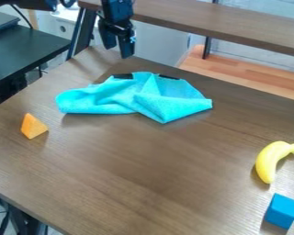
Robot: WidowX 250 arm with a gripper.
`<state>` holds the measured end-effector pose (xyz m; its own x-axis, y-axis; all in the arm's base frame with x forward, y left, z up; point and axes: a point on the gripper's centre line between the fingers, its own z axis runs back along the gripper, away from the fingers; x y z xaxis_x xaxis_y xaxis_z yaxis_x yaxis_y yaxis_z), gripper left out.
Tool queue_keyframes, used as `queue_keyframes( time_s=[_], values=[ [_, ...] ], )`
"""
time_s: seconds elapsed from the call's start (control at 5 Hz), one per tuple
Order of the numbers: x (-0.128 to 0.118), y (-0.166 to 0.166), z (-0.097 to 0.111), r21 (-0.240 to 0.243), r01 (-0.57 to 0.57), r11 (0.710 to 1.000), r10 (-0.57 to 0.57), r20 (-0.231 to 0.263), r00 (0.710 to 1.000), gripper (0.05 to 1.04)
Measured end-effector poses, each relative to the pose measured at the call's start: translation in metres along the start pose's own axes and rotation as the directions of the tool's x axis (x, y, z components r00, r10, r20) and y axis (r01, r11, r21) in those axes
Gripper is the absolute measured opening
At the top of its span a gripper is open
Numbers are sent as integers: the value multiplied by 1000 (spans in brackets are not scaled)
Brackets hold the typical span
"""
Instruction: Unfold the cloth from top to bottom
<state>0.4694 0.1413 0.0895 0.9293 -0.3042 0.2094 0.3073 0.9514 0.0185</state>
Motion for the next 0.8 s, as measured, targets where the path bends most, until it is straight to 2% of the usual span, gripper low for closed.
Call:
queue_keyframes(
  time_s=[0.2,0.4,0.6,0.8],
  values=[
    [-9,17,-8,-1,-25,1000,25,46,999,1000],
    [-14,20,-21,-13,-33,999,34,71,997,1000],
    [-8,18,-23,-28,-41,999,44,119,992,1000],
    [-11,14,-45,-94,-65,993,76,116,990,1000]
  ],
)
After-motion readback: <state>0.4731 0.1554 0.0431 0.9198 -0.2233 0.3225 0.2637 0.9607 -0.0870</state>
